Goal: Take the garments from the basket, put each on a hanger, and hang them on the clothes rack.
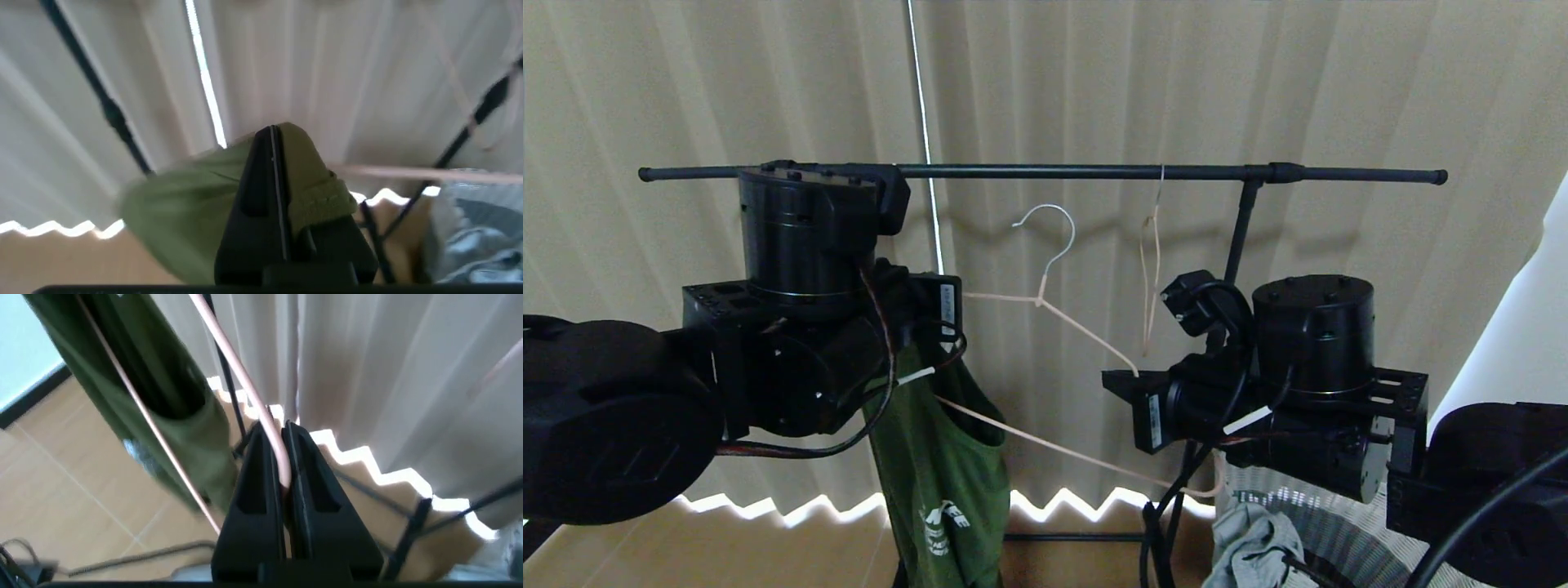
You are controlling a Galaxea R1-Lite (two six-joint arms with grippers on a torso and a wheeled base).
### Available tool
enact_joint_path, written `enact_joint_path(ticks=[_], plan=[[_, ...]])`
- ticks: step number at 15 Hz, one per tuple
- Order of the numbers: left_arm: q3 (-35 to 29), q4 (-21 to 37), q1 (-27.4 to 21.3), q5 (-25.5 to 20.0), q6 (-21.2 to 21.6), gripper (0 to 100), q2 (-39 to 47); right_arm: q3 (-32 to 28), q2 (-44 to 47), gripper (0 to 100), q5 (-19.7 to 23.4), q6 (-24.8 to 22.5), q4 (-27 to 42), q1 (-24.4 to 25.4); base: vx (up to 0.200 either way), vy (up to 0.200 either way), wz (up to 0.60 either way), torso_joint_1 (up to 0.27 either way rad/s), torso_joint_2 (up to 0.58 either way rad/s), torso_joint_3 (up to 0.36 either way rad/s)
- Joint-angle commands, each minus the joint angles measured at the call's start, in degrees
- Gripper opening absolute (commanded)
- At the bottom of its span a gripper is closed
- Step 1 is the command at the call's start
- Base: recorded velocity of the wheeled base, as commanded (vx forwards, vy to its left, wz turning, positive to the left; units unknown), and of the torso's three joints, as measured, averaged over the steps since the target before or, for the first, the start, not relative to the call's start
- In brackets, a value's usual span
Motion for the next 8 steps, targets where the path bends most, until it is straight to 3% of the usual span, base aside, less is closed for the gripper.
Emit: enact_joint_path(ticks=[1,3,7,8], plan=[[-0.74,-0.08,-1.51,-0.59,-0.43,0,-0.12,0.06,0.5,0,0.01,-0.05,-0.32,0.26,0.0,0.0,0.0,0.0,0.0,0.0],[-1.44,-0.16,-2.83,-4.55,-0.96,0,-0.65,0.06,0.59,0,-0.08,-0.14,-0.32,0.26,0.0,0.0,0.0,0.0,0.0,0.0],[-0.92,-0.16,-3.35,-20.81,-0.87,0,-4.51,-0.12,0.59,0,-0.08,-0.14,-0.32,0.43,0.0,0.0,0.0,0.0,0.0,0.0],[-0.74,-0.16,-3.27,-22.74,-0.87,0,-4.86,-0.12,0.59,0,-0.16,-0.14,-0.32,0.43,0.0,0.0,0.0,0.0,0.0,0.0]])
